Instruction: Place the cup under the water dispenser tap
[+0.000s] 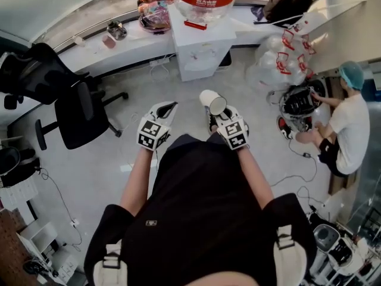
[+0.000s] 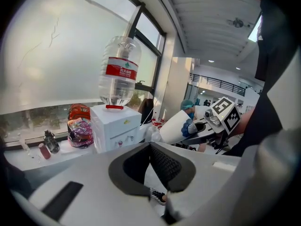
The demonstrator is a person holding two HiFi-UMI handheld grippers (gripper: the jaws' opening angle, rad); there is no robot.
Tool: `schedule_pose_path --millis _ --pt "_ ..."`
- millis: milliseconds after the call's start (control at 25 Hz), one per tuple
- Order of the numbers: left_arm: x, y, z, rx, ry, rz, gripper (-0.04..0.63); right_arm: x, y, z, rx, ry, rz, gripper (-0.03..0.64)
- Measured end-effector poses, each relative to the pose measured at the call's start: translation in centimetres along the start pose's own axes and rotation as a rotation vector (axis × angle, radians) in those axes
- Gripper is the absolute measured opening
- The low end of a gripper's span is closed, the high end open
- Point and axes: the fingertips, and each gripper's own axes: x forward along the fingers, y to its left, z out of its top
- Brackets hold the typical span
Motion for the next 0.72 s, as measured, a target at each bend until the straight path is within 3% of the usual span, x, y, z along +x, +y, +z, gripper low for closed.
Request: schedule_pose_path --millis 720 --pt "6.6 2.1 2.4 -0.071 0.010 0.046 0.000 3.3 -7.0 0.3 -0.031 0.068 0.086 0.035"
